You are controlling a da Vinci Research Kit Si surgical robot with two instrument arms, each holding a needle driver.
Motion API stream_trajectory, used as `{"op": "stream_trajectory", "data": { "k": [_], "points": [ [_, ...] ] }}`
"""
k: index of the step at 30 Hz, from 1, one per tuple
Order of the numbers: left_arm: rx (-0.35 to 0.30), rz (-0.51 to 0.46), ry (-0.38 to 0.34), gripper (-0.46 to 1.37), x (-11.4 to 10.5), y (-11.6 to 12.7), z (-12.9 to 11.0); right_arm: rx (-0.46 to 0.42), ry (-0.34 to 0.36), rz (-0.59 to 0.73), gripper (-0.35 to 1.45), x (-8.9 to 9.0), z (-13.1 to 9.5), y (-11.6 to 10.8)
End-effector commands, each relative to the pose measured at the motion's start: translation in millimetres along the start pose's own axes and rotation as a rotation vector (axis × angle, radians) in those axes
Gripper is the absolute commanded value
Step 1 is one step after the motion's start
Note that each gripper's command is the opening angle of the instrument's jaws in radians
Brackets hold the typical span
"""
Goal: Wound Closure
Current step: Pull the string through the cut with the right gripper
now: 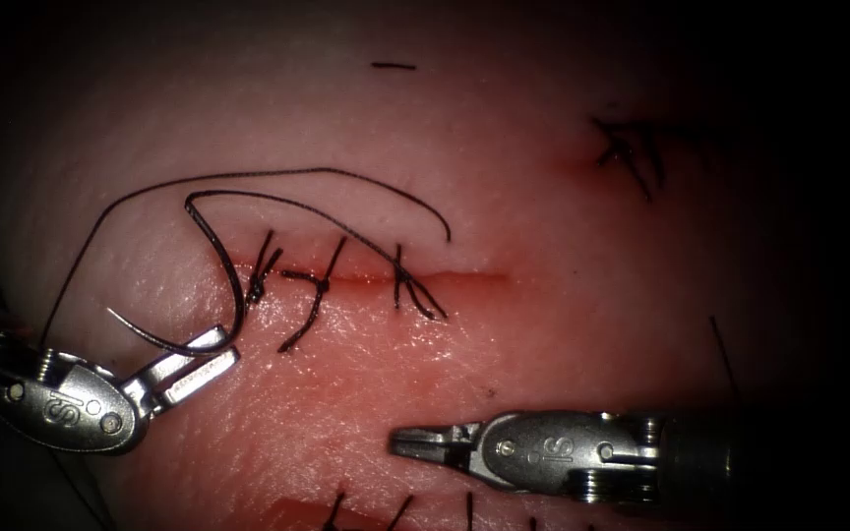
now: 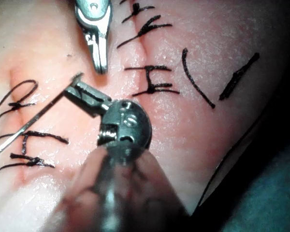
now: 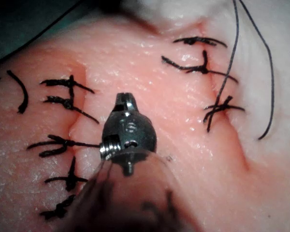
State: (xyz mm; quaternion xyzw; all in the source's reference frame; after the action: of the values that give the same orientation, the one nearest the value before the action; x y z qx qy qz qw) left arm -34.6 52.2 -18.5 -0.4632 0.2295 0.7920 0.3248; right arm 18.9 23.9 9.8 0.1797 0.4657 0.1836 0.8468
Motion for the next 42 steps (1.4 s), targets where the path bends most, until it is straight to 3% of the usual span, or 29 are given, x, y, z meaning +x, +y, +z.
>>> {"op": "stream_trajectory", "data": {
  "k": [1,2,5,6,11,20,31,42],
  "points": [
    [-0.001,-0.002,-0.001,-0.35,0.0,0.0,0.0,-0.001,0.0,0.0,-0.35,0.0,0.0,0.0],
    [-0.001,-0.002,-0.002,-0.35,0.0,0.0,0.0,0.001,-0.003,0.001,-0.33,0.1,-0.2,0.1],
    [-0.001,-0.002,-0.002,-0.35,0.0,0.0,-0.1,-0.007,-0.004,0.004,0.04,0.2,-0.5,0.3],
    [0.0,-0.002,-0.002,-0.35,0.1,0.1,-0.2,-0.049,-0.012,0.007,0.48,0.3,-1.1,0.6],
    [0.001,0.005,-0.003,-0.35,0.2,0.2,-0.4,-0.125,0.028,-0.004,0.86,0.5,-2.9,2.0],
    [-0.019,0.033,0.017,-0.35,0.8,0.6,-0.6,-0.184,0.012,-0.006,1.07,-0.4,-4.8,4.7],
    [-0.067,0.105,0.073,-0.35,1.6,1.5,-0.2,-0.174,0.028,0.003,0.96,-0.6,-2.7,9.0],
    [-0.093,0.151,0.108,-0.35,2.2,2.1,-0.5,-0.168,0.04,-0.005,0.81,-1.3,-0.9,11.8]
  ]
}}
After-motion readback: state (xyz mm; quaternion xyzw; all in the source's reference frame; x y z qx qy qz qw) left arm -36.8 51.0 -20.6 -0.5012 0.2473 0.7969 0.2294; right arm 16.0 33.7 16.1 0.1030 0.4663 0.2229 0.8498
